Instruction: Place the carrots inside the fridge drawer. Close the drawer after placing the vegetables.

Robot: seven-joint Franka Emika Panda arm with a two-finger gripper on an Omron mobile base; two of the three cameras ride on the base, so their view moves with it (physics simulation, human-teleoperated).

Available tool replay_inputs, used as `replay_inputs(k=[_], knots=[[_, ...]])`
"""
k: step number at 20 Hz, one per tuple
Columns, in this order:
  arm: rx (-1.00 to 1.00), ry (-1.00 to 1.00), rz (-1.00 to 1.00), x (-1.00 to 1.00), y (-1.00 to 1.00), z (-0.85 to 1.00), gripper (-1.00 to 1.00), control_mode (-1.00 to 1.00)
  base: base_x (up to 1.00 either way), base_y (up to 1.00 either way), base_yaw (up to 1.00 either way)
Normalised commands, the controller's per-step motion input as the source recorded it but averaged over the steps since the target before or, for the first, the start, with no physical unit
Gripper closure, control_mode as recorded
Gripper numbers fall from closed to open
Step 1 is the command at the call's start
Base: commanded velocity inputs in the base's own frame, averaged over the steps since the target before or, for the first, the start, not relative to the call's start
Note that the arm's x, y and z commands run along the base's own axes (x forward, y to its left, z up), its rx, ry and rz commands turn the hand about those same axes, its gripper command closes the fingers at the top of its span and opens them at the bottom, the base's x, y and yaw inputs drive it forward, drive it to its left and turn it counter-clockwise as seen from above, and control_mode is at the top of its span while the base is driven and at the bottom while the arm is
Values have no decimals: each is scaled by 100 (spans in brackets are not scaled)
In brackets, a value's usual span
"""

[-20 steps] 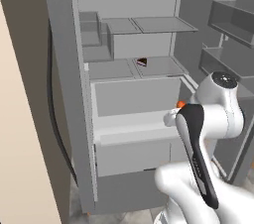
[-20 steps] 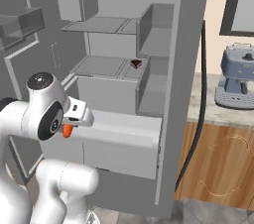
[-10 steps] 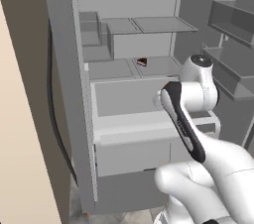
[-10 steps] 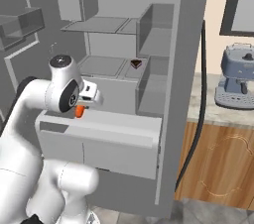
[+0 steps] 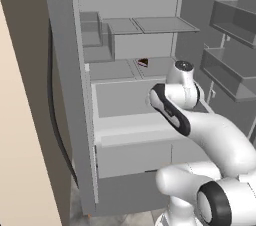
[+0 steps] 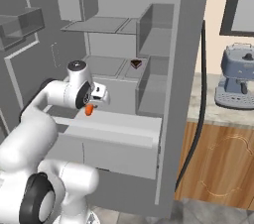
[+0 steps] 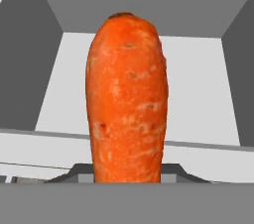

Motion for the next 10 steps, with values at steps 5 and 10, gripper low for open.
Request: replay_inputs(k=[5,10], knots=[[0,0,0,26,0,-31,100,-100,0,0,0],[0,-7,0,-38,1,-18,100,-100,0,0,0]])
